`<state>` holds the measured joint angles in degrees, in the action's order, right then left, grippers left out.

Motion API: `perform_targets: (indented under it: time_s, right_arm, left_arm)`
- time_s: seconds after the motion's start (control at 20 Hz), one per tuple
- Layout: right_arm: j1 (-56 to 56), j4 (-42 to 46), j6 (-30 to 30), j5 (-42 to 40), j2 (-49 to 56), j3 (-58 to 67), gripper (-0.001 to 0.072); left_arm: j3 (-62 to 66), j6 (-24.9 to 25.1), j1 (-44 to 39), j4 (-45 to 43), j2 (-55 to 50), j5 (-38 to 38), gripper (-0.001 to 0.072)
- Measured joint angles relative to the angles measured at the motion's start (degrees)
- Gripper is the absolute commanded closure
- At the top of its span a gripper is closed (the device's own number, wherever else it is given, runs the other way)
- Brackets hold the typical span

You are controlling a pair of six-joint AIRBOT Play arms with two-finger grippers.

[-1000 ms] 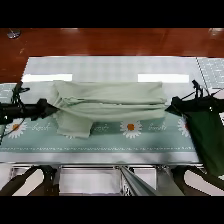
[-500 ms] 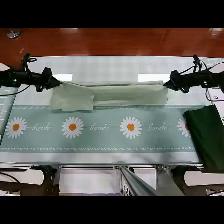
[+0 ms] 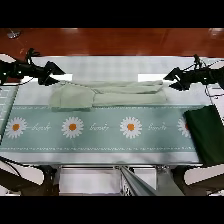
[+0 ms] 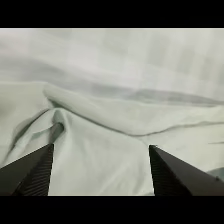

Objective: Fold the shirts.

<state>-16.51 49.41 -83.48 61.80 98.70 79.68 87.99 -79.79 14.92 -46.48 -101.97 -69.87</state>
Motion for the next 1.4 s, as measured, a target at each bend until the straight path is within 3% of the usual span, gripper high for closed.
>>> perform_targets:
  time_s: [0.3,0.5,0.55,0.6,0.65,0.7,0.75,1.0,1.2,1.4]
  right_arm:
    - [-0.6,7.3,-5.4,3.0,2.4,1.1,0.0079]
    - [2.4,3.9,-4.4,4.1,5.2,1.3,0.0103]
    - [3.2,2.1,-3.7,4.4,5.8,1.3,0.0239]
    - [4.0,1.3,-3.1,4.7,6.4,1.3,0.0521]
    - [4.5,1.0,-2.8,5.2,6.8,1.3,0.0695]
    - [5.0,-0.3,-2.3,6.2,7.0,1.8,0.0695]
    - [5.1,-1.3,-1.6,7.1,6.9,2.4,0.0695]
    - [5.2,4.5,-0.5,13.5,-1.3,2.6,0.0696]
    - [5.2,10.4,0.3,14.4,-19.5,-7.2,0.0695]
    - [5.2,12.7,-0.9,13.6,-39.2,-17.7,0.0695]
  left_arm:
    - [2.5,-1.7,2.7,-6.9,2.8,-6.2,0.0009]
    - [2.8,-1.8,1.2,-8.1,4.5,-5.4,0.0008]
    - [2.8,-1.9,0.6,-8.3,4.7,-5.3,0.0009]
    - [2.8,-1.9,0.0,-8.4,4.8,-5.0,0.0011]
    - [2.8,-1.9,-0.6,-8.5,4.9,-5.1,0.0118]
    - [2.8,-1.9,-1.2,-8.5,5.0,-4.9,0.0525]
    - [2.8,-1.9,-1.7,-8.5,5.0,-5.0,0.0680]
    - [2.9,1.5,-5.0,-4.5,5.4,-6.6,0.0684]
    - [2.9,4.2,-12.3,-2.8,5.9,-6.5,0.0684]
    - [2.9,4.8,-25.4,-3.1,6.0,-0.2,0.0685]
